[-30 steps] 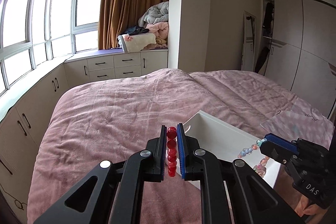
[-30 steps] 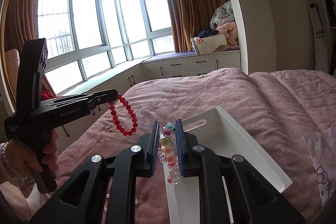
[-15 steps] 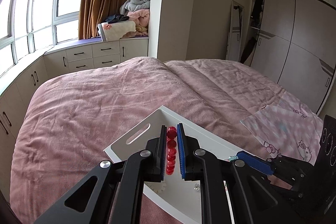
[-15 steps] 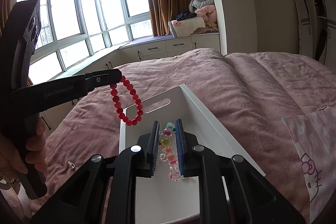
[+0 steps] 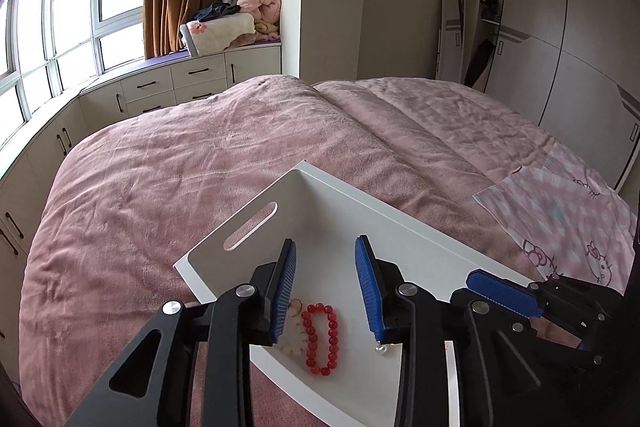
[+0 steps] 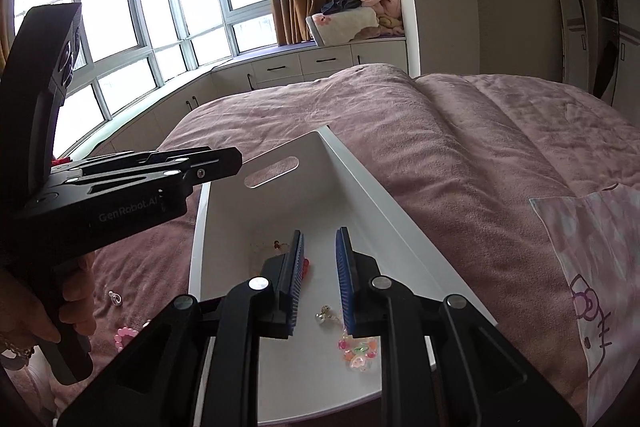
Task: Organize jewelry
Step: 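Lower both bracelets into the white bin and open both tools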
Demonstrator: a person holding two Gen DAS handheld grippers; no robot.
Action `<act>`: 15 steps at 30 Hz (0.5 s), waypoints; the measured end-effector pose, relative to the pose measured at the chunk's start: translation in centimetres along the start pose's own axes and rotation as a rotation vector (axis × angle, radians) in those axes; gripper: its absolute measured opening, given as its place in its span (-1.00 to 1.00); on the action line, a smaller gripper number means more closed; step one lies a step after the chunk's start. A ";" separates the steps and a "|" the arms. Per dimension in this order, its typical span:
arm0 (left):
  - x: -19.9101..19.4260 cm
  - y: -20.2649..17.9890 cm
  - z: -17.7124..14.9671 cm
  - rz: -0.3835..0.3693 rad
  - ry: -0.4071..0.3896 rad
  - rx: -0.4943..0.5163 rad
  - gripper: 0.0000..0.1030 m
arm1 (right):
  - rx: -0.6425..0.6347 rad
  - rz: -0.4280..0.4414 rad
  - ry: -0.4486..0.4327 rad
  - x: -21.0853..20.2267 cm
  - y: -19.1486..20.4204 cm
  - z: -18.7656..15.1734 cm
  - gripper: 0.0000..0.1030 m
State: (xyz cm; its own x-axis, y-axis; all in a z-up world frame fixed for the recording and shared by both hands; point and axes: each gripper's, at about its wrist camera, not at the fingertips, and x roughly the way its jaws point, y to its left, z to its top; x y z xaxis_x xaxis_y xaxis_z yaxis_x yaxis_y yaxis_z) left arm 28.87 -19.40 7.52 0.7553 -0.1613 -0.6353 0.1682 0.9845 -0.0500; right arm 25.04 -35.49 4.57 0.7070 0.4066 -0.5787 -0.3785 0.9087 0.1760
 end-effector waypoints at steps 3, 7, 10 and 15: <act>-0.8 0.8 0.0 0.002 -0.042 -0.027 0.11 | -0.015 -0.008 -0.020 -0.2 0.3 -0.1 -0.12; -2.4 2.3 0.0 0.014 -0.091 -0.042 0.48 | -0.019 0.004 -0.021 -0.2 0.6 0.0 -0.11; -3.4 3.8 -0.1 0.052 -0.097 -0.038 0.64 | -0.019 0.023 -0.026 -0.3 1.1 0.0 -0.08; -5.2 7.5 -1.1 0.107 -0.113 -0.095 0.78 | -0.040 0.053 -0.039 -0.3 2.3 -0.1 0.12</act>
State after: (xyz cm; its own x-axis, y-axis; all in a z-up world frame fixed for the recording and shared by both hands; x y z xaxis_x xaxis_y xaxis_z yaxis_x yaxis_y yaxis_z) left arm 25.49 -11.11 9.60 0.8327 -0.0569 -0.5508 0.0264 0.9977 -0.0631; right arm 23.92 -33.54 5.01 0.7080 0.4577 -0.5378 -0.4387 0.8818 0.1730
